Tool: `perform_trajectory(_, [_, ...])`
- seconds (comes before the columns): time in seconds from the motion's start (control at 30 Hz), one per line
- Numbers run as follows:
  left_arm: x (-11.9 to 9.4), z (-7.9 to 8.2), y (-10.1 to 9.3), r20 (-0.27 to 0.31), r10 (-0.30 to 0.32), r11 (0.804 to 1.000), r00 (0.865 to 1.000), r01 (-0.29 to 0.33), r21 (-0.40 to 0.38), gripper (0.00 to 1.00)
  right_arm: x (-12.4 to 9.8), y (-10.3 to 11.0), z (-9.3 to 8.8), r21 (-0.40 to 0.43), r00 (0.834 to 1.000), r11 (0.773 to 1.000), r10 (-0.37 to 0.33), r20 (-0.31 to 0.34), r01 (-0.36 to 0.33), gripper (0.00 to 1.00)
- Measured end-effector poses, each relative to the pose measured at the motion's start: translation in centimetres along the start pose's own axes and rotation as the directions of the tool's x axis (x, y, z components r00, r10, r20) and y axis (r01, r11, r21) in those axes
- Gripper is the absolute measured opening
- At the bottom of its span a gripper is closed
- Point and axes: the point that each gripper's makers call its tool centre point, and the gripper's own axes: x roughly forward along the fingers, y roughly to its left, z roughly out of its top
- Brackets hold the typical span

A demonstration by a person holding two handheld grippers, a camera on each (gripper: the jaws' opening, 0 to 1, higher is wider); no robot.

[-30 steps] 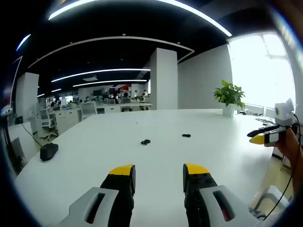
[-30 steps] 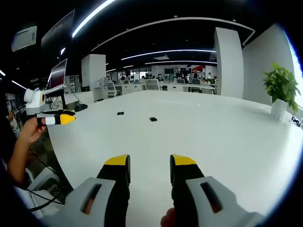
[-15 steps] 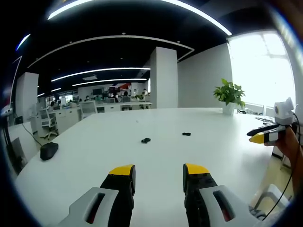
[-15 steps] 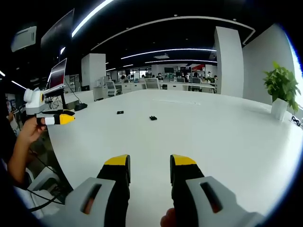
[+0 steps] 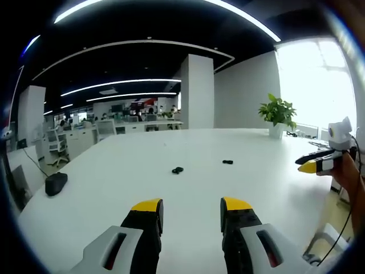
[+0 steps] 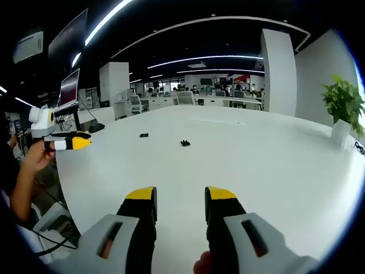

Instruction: Snap the two parts of the plastic buckle together until the buckle closes and remains connected.

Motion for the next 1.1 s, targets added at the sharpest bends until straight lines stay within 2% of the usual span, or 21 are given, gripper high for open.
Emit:
perform_trajectory(0.63, [4.0, 1.3, 2.2, -0.049, -0.011, 1.0, 0.999, 0.011, 0.007, 0.4, 5.1, -1.2, 1.3, 0.009, 0.998, 0.999, 0.041, -0.05, -0.04, 0.34])
perform_trajectory(0.77, [5.1, 1.8, 2.6, -0.043, -0.015, 1.0, 0.999, 0.015, 0.009, 0.4, 5.9, -1.7, 1.6, 0.013, 0.998, 0.999, 0.049, -0.05, -0.049, 0.34])
perform_trajectory(1.1, [7.8, 2.6, 1.6, -0.048, -0.093, 0.995, 0.995, 0.094, 0.037, 0.4, 6.8, -1.9, 2.8, -0.011, 0.995, 0.996, 0.084, -0.051, -0.085, 0.34])
